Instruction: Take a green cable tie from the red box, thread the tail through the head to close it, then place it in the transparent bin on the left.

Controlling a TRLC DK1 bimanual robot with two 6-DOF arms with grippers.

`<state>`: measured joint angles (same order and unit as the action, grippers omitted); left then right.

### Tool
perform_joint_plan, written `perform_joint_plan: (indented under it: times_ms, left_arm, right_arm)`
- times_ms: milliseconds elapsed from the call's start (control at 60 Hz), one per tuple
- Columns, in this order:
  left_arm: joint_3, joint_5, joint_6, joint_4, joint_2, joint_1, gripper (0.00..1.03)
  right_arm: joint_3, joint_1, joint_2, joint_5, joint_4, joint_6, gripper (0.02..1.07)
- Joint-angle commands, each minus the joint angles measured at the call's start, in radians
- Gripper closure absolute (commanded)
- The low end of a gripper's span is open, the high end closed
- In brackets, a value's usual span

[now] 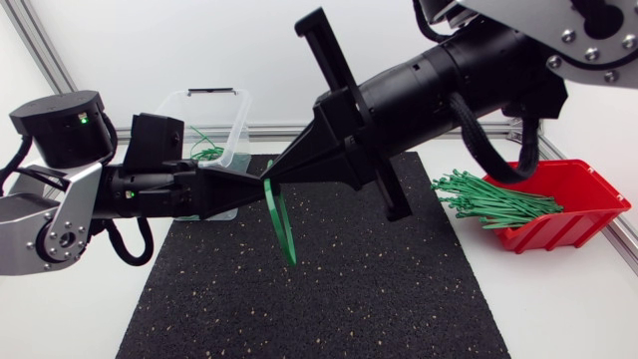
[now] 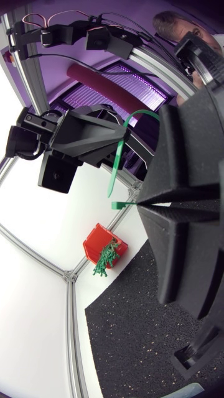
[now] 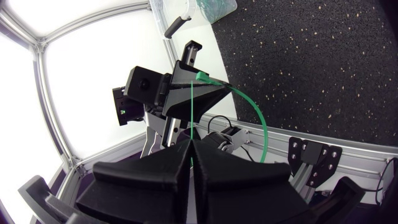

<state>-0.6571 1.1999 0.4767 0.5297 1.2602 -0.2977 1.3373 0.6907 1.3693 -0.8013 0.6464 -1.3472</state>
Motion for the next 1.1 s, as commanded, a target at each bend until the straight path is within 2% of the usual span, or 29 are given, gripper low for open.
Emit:
perform_joint_plan:
  times_ms: [0, 1083]
  left_arm:
    - [-0.036, 0.006, 0.04, 0.019, 0.025, -0.006, 1.0]
    - [-0.047, -0.005, 0.106, 0.092, 0.042, 0.023, 1.0]
  right_arm:
    - [0.023, 0.0, 0.008, -0.007, -0.014, -0.059, 1.02]
    - [-0.061, -0.026, -0.026, 0.014, -0.103, -0.116, 1.02]
